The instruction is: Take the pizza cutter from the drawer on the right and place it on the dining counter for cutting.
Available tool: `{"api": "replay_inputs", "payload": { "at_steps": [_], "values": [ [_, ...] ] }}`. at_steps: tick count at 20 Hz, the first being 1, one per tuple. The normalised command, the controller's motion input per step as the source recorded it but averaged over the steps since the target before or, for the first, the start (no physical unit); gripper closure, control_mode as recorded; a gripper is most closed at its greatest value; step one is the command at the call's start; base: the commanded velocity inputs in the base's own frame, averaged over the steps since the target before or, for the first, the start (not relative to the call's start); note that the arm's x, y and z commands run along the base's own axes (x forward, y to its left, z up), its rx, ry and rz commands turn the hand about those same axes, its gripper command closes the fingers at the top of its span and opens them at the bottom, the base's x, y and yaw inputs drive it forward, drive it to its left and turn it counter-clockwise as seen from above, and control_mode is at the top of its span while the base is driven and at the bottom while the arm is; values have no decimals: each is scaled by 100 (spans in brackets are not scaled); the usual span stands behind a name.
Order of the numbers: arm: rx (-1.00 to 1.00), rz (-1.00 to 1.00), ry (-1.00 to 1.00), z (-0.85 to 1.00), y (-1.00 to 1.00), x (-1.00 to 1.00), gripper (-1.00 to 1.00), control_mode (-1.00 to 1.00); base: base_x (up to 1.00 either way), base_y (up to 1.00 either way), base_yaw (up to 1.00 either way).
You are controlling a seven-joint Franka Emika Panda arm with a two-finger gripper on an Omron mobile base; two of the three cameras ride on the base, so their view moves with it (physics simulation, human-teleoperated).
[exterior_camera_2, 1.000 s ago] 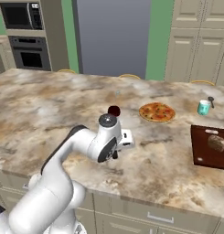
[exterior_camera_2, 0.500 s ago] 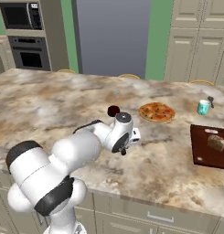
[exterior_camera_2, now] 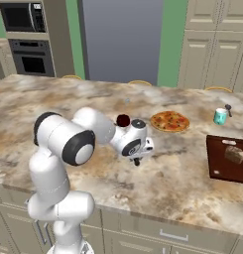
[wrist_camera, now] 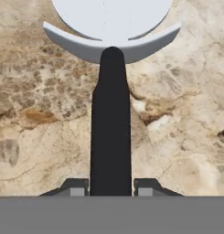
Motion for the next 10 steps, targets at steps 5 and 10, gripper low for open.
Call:
{"api": "replay_inputs", "payload": {
  "at_steps": [5,10],
  "values": [
    [0,0,0,-52,-12,31,-100,-100,0,0,0],
    [2,0,0,2,-10,7,-100,-100,0,0,0]
  ]
}}
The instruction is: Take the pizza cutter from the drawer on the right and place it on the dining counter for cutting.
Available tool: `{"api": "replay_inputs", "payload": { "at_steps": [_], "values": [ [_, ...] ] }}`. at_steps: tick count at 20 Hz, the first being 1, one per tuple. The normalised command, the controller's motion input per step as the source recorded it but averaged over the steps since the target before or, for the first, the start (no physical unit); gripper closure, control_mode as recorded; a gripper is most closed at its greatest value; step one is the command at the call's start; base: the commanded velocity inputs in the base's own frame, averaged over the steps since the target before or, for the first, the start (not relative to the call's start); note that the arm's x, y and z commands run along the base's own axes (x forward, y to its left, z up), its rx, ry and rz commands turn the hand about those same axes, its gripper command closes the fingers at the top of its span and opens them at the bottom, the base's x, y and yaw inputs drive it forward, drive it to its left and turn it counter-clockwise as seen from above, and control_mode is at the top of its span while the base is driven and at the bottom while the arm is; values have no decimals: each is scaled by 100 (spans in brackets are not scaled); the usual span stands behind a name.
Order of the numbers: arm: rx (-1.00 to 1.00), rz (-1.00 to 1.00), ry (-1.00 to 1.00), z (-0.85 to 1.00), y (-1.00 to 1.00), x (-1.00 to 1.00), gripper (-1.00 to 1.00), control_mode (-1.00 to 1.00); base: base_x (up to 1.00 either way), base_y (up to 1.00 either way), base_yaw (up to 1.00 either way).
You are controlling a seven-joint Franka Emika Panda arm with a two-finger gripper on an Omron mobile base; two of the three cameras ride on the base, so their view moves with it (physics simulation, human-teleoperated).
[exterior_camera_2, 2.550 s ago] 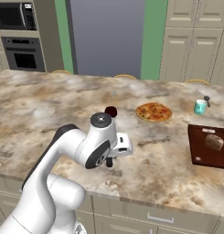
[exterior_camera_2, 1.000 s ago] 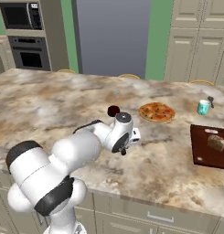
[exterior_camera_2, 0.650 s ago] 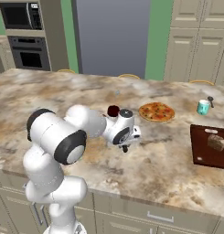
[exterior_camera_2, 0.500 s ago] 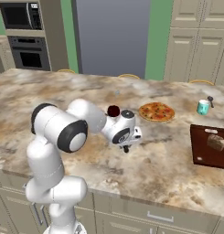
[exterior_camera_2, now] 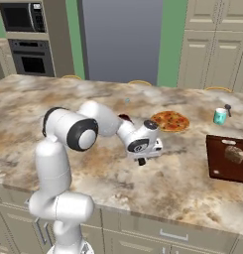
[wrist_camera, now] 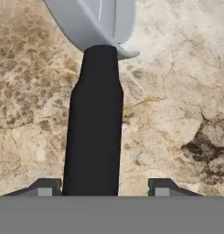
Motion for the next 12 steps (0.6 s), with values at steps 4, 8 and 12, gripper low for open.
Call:
{"api": "replay_inputs", "payload": {
  "at_steps": [4,8,12],
  "values": [
    [0,0,0,66,5,-2,-100,-100,0,0,0],
    [0,0,0,79,27,0,-100,-100,0,0,0],
    [0,0,-3,99,8,-22,-100,-100,0,0,0]
  ]
}}
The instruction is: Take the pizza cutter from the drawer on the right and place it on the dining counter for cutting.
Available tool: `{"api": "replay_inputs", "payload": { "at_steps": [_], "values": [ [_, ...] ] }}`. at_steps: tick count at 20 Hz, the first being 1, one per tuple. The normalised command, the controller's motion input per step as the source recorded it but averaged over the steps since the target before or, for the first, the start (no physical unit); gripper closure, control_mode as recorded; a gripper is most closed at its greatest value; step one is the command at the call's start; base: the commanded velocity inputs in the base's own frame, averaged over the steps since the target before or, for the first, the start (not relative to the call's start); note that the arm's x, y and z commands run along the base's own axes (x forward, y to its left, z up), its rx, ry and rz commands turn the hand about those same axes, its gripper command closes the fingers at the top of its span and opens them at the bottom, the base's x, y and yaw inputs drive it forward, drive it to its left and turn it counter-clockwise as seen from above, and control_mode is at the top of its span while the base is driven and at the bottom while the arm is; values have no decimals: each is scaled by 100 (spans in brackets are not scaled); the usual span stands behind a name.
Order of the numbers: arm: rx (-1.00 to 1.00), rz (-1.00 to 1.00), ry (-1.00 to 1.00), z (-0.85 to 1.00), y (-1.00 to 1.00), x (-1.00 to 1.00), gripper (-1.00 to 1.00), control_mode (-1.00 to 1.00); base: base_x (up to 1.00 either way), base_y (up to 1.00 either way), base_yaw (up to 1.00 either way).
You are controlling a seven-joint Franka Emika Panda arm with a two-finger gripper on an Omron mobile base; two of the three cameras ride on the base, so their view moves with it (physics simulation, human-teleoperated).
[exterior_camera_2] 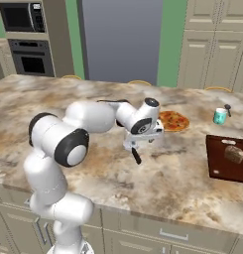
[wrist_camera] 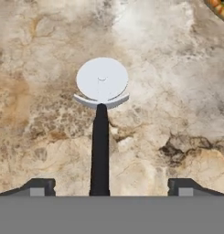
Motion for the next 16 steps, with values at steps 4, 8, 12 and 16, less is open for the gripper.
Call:
{"api": "replay_inputs", "payload": {
  "at_steps": [4,8,12,16],
  "values": [
    [0,0,-20,100,0,-63,-100,-100,0,0,0],
    [0,-1,-43,95,0,-97,-100,-100,0,0,0],
    [0,0,-51,96,0,-100,-100,-100,0,0,0],
    [0,0,-44,100,0,-100,-100,-100,0,0,0]
  ]
}}
